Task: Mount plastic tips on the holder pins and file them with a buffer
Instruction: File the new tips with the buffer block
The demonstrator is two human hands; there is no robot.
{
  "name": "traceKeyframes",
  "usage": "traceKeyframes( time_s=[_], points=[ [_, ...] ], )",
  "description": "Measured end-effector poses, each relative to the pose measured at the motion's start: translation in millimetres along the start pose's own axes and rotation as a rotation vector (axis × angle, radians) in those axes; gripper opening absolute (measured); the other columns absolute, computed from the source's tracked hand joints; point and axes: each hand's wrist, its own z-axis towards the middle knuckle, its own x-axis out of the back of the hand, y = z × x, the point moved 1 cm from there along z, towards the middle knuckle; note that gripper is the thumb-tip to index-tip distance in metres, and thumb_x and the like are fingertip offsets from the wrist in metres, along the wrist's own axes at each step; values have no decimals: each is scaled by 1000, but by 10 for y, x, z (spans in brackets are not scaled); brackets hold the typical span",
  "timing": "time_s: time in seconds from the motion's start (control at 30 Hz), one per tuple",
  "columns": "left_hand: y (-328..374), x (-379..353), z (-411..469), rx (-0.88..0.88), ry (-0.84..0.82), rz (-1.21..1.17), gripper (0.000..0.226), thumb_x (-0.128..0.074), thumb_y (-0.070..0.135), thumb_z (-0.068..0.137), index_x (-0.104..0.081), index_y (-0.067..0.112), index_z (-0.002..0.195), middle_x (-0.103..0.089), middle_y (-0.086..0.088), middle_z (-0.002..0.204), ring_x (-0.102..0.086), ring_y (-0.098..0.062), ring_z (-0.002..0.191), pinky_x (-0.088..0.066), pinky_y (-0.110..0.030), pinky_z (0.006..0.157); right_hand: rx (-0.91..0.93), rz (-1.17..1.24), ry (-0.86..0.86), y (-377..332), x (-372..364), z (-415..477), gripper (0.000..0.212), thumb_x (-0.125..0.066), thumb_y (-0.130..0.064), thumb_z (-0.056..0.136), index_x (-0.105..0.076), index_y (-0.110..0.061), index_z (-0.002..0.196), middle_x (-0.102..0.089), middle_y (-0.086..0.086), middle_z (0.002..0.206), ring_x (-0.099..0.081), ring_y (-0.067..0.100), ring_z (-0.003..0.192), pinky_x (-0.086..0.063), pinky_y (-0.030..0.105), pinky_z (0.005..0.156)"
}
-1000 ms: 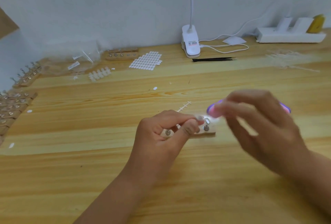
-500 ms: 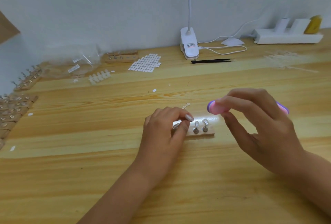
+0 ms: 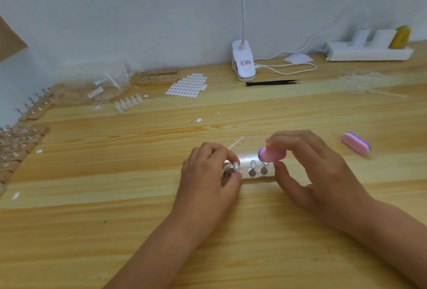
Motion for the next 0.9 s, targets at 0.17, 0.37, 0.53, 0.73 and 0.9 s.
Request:
traceKeyframes(
  time_s=[0.17, 0.37, 0.53, 0.73, 0.9],
  points=[
    [-9, 20, 21, 28, 60, -7, 13, -77, 15, 78, -68, 25, 78, -58, 13, 96, -47, -6, 98, -39, -36, 95, -135, 190, -19, -70, 28, 1, 23, -39, -11, 86, -44, -20, 107, -48, -13, 93, -52, 5, 86, -40, 15, 79],
    [-4, 18, 29, 29, 68, -4, 14, -78, 17, 76, -68, 27, 76, -60, 13, 91, -49, -7, 94, -41, -37, 91, -136, -41, -146, -16, -68, 148, 28, -53, -28, 88, -66, -7, 103, -39, -11, 84, -39, 8, 80, -38, 24, 72],
    [4, 30, 35, 27, 55, -34, 16, -78, 21, 76, -66, 30, 75, -60, 13, 89, -51, -8, 94, -42, -40, 90, -13, -31, -195, 59, -134, 130, 16, -68, -26, 90, -73, -11, 90, -38, -12, 79, -38, 9, 75, -36, 20, 71],
    [17, 30, -11, -223, 151, 103, 32, -82, 23, 72, -66, 25, 100, -58, 11, 109, -52, -8, 104, -38, -31, 97, -38, 29, -145, 48, -130, 115, 21, -64, -31, 89, -75, -13, 90, -37, -15, 76, -36, 1, 73, -33, 13, 71],
    [68, 56, -34, -539, 284, 46, 22, -80, 20, 78, -72, 18, 98, -64, 3, 107, -60, -20, 103, -41, -36, 93, -259, 320, -74, -29, -46, 106, 12, -65, -34, 88, -73, -26, 91, -44, -22, 72, -49, 4, 69, -35, 10, 69]
  ],
)
